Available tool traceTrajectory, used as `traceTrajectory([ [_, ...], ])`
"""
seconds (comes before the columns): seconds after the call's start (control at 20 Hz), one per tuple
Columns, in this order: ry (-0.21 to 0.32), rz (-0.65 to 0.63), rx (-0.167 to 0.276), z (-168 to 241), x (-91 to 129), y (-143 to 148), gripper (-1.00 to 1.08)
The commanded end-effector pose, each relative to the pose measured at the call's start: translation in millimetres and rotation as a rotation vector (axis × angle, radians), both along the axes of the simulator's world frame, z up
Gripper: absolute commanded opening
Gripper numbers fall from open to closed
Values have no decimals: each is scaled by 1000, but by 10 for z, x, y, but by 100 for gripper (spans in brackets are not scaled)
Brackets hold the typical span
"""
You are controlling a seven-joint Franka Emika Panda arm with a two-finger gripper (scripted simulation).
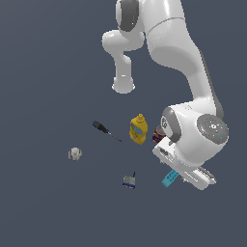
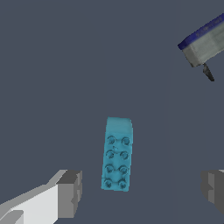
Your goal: Pick up a designated object from a clutter of objects.
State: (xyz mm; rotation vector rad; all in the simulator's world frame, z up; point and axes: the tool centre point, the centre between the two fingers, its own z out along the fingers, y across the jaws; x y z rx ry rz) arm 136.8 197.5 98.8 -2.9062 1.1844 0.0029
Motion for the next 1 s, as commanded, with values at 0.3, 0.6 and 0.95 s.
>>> traceTrajectory([
  [0.3,0,-74,-3,-238,29,151,100],
  [0.6,1,-78,-4,-264,26,165,100],
  [0.95,0,-80,-4,-525,20,167,100],
])
